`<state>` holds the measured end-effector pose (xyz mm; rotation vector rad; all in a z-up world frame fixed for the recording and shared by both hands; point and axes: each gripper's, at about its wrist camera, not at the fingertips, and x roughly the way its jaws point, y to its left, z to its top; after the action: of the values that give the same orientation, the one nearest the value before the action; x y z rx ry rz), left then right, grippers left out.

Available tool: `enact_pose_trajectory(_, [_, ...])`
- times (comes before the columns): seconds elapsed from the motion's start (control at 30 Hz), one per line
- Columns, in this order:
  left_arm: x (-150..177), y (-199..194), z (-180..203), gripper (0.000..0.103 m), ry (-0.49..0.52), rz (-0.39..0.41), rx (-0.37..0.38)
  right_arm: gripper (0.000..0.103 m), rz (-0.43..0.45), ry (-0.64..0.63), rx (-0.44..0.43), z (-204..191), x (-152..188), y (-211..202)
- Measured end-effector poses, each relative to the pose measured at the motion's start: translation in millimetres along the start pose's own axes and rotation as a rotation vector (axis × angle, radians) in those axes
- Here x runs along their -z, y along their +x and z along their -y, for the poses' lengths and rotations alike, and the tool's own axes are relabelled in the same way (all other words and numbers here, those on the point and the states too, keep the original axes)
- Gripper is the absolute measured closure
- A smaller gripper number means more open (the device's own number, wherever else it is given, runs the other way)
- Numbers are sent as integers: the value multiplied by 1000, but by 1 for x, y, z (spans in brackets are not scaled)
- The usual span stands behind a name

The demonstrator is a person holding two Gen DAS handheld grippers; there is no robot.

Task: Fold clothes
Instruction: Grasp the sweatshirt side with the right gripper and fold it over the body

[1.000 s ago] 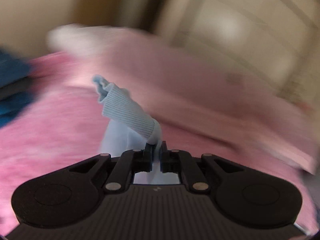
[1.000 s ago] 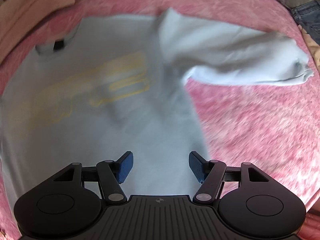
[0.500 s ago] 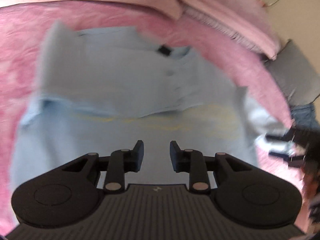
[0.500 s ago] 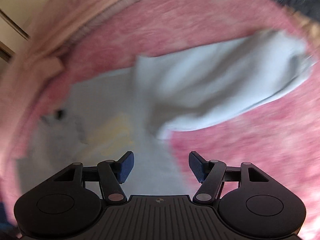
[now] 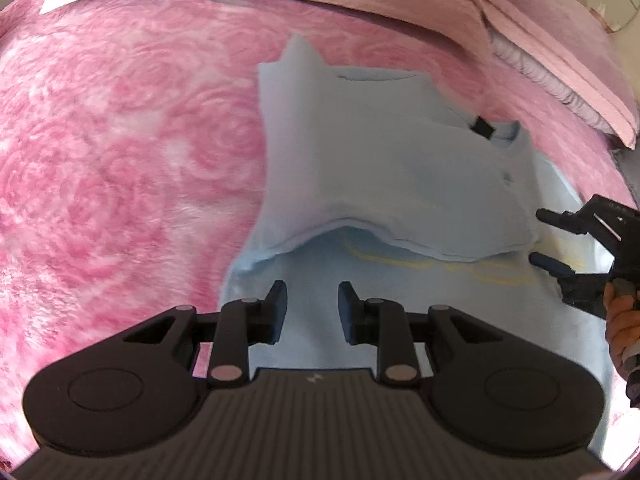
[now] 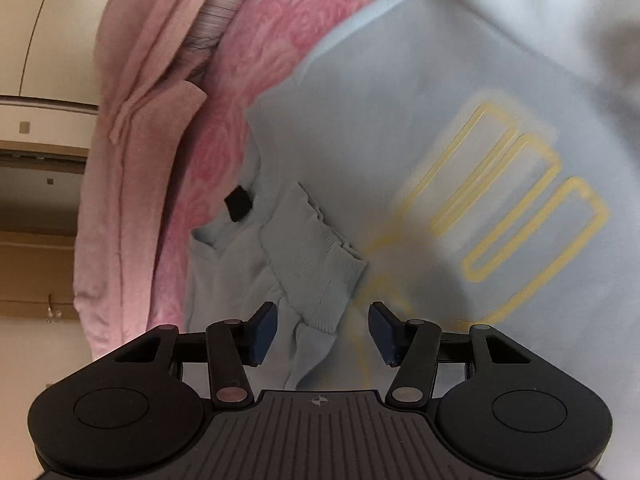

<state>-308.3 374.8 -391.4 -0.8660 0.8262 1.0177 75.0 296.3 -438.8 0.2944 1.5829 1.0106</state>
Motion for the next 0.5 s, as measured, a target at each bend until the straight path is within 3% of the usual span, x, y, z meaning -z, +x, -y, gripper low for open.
enact_pose_trajectory(0.03, [1, 1, -3, 80, -1, -3, 2, 51, 5, -8, 7, -2, 1, 5])
enact_pose_trajectory(0.07, [2, 3, -5, 80, -1, -6, 2, 71, 9, -22, 28, -4, 1, 9])
enact_pose_trajectory(0.1, [3, 7, -6, 80, 1, -8, 2, 98, 13, -37, 46, -6, 2, 12])
enact_pose_trajectory(0.13, [3, 9, -6, 80, 5, -8, 3, 98, 25, -61, 45, -8, 2, 12])
enact_pose_trajectory(0.27, [3, 13, -6, 80, 10, 7, -2, 99, 256, -325, -59, -41, 16, -37])
enact_pose_trajectory(0.33, [2, 16, -9, 80, -6, 1, 3, 99, 358, -401, -35, -46, 23, -66])
enact_pose_trajectory(0.47, [1, 21, -8, 81, 15, 4, -7, 98, 299, -303, 150, -8, 11, -65])
enact_pose_trajectory(0.5, [0, 22, -8, 81, 22, 5, -10, 98, 290, -299, 160, -5, 11, -64])
